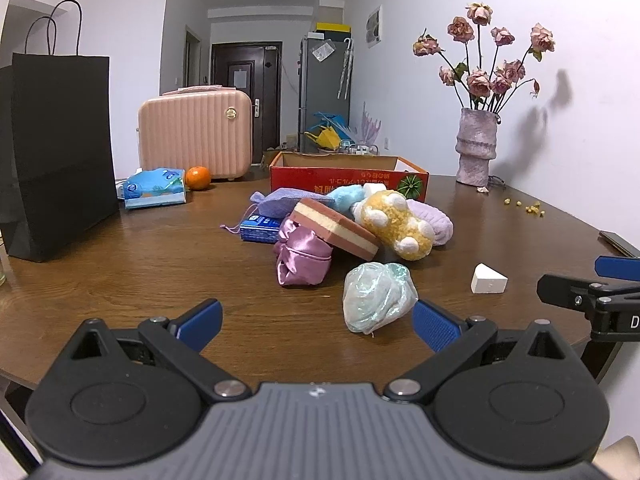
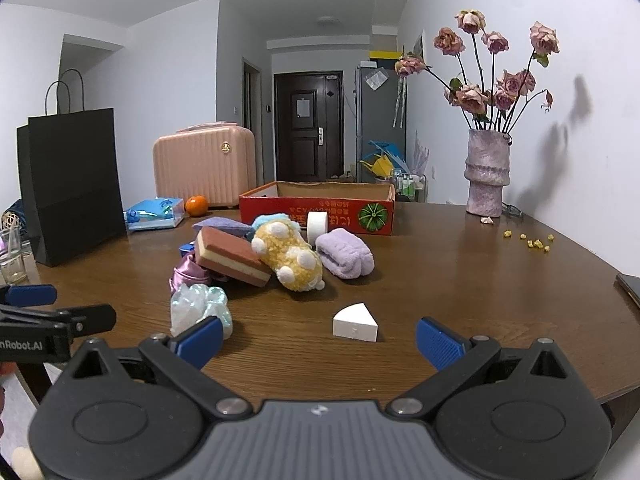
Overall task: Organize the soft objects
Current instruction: 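Grasp the pale green plastic bag with the left gripper while the right gripper grasps the white foam wedge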
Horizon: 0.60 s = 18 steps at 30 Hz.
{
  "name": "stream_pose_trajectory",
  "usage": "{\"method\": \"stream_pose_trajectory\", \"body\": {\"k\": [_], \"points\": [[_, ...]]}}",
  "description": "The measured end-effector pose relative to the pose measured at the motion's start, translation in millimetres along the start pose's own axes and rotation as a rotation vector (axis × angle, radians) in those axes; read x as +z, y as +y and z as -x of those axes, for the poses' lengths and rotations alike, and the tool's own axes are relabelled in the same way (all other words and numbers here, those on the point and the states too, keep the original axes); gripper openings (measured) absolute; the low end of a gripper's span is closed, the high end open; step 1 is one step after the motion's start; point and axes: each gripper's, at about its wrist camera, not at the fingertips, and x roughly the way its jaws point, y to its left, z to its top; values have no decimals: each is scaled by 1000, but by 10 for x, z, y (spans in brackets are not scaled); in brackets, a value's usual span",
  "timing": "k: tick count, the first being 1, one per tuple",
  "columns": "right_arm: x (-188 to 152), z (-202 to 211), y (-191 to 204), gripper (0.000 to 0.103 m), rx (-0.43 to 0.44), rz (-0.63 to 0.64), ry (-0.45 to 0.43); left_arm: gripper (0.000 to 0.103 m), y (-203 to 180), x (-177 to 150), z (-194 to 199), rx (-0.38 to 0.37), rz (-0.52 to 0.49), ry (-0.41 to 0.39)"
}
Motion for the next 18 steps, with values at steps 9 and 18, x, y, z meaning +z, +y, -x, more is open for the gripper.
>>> {"method": "stream_pose_trajectory", "body": {"k": [9, 18], "points": [[2, -140, -63, 103, -10, 8, 7, 103, -94, 33, -195, -39, -6, 5], [-1, -333, -139, 103, -20, 24, 34, 103, -217, 37, -506, -45, -21, 43]]}}
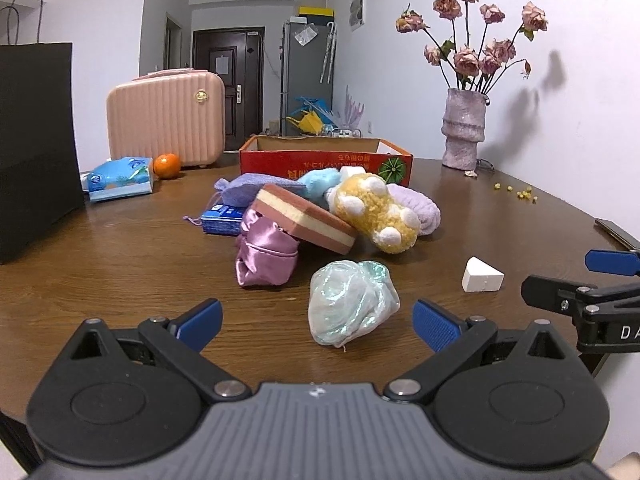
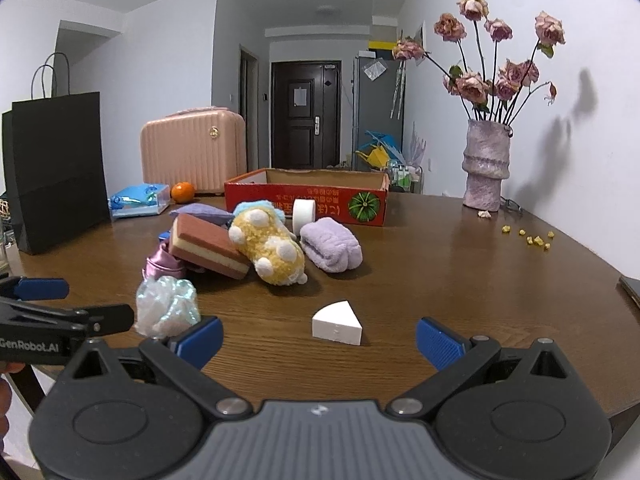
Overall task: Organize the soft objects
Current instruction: 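Grasp the pale green plastic bag with the left gripper while the right gripper grasps the white foam wedge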
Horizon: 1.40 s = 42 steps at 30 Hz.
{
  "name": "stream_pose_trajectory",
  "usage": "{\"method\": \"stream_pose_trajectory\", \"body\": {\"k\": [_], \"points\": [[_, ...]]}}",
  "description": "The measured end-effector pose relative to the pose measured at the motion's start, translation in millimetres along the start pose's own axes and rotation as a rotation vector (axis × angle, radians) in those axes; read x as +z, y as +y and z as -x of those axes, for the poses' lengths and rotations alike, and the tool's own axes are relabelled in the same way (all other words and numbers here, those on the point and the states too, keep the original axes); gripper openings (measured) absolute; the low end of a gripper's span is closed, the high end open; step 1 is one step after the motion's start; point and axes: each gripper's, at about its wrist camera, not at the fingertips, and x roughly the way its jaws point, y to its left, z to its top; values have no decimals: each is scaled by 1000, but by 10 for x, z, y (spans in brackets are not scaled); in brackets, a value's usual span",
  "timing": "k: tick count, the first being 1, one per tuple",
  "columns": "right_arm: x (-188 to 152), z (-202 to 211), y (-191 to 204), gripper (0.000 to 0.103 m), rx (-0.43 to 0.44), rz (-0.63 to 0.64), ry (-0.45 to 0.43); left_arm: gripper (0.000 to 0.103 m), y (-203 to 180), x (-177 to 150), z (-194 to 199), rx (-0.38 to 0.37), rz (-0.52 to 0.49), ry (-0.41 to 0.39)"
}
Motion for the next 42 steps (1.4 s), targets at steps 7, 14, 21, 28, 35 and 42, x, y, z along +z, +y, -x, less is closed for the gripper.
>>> {"method": "stream_pose_trajectory", "body": {"k": [7, 14, 21, 28, 35, 42], "points": [[5, -163, -57, 103, 3, 0, 23, 103, -62, 77, -178, 11, -14, 5], [28, -365, -136, 103, -1, -11, 51, 103, -120, 127, -453, 3, -22, 41], [10, -594, -231, 102, 8, -28, 87, 98, -178, 114, -701, -4, -38, 78], [0, -849, -288, 97, 25, -30, 128, 49, -170, 102, -897, -54, -41, 143], [17, -1054, -299, 86, 42, -12, 161, 47, -80, 146, -908, -63, -11, 136], [59, -1218, -294, 51, 59, -3, 194, 47, -49, 171, -917, -59, -9, 136]]}}
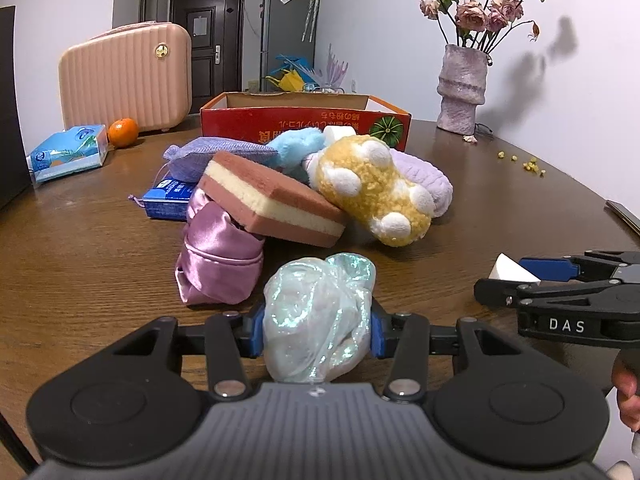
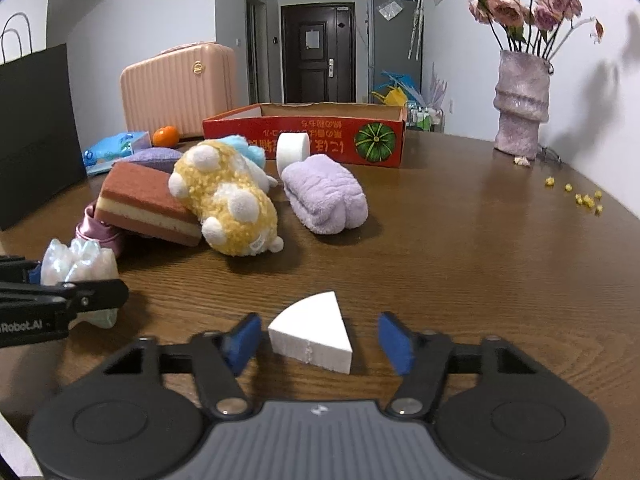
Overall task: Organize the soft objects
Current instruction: 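Grasp the pale green plastic bag with the left gripper while the right gripper grasps the white foam wedge, then carry the green bag and white wedge with both grippers over the red box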
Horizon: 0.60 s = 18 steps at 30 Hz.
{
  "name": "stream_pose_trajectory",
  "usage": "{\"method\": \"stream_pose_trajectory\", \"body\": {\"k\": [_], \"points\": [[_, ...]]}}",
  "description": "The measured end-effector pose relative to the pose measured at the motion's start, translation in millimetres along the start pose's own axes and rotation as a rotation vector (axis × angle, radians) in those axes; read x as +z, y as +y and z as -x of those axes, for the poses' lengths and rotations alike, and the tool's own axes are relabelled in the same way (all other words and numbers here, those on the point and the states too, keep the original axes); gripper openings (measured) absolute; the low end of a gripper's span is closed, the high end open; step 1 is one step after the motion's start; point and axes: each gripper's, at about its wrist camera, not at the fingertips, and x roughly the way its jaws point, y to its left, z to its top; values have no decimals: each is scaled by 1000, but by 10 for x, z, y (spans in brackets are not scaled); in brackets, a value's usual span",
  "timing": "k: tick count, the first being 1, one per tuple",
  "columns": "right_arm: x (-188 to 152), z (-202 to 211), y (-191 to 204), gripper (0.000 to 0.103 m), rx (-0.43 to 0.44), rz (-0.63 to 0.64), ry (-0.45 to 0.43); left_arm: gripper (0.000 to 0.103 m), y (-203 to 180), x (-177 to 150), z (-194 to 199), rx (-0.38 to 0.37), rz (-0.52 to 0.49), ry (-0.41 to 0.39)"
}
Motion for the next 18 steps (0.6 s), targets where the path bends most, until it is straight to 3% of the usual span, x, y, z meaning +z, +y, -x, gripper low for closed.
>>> {"method": "stream_pose_trajectory", "body": {"k": [1, 2, 11, 18], "points": [[5, -8, 10, 39, -2, 7, -1, 47, 1, 2, -8, 1, -1, 2], [9, -7, 11, 34, 3, 8, -3, 47, 1, 2, -12, 0, -1, 3], [6, 24, 7, 25, 22, 12, -21, 47, 16, 20, 0, 5, 1, -7], [41, 104, 19, 24, 28, 19, -58, 48, 44, 81, 109, 1, 5, -43]]}}
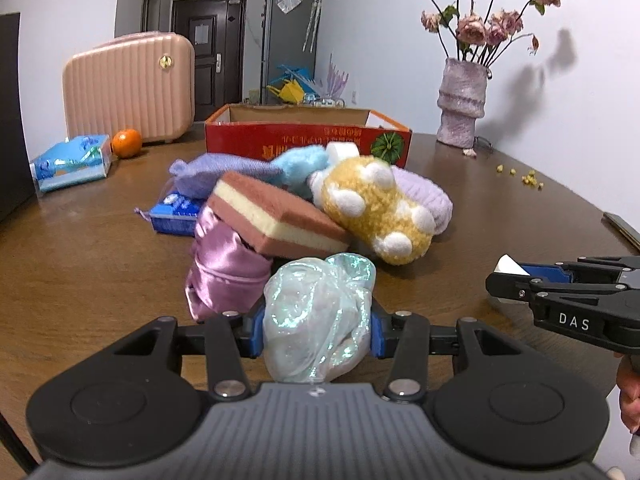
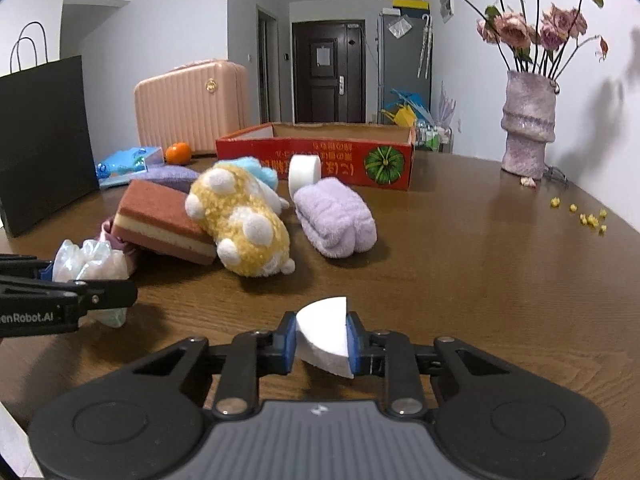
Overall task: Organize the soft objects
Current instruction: 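Carry the green bag and white wedge with both grippers over the red box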
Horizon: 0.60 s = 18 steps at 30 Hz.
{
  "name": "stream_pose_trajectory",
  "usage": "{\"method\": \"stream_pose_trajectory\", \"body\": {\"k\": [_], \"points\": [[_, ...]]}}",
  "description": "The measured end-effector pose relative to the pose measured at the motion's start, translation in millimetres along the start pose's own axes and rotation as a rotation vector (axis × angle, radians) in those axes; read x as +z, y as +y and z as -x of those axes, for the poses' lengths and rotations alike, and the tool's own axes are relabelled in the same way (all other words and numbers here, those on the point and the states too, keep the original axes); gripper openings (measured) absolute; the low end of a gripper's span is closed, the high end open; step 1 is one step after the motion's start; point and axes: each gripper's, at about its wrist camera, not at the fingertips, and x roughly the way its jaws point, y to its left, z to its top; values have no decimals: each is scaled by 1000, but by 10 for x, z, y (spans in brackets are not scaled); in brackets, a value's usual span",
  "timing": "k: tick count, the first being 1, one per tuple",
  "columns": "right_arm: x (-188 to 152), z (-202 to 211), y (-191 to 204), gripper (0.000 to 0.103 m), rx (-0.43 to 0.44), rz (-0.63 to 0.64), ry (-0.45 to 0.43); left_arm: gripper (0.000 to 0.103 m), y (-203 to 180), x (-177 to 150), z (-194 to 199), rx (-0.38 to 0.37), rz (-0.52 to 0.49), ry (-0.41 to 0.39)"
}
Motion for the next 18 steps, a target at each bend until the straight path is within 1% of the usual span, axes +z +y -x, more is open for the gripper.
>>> {"method": "stream_pose_trajectory", "body": {"k": [7, 18], "points": [[126, 68, 45, 23, -5, 24, -48, 48, 73, 164, 107, 11, -3, -49], [376, 43, 72, 23, -29, 43, -88, 47, 191, 474, 114, 23, -20, -106]]}}
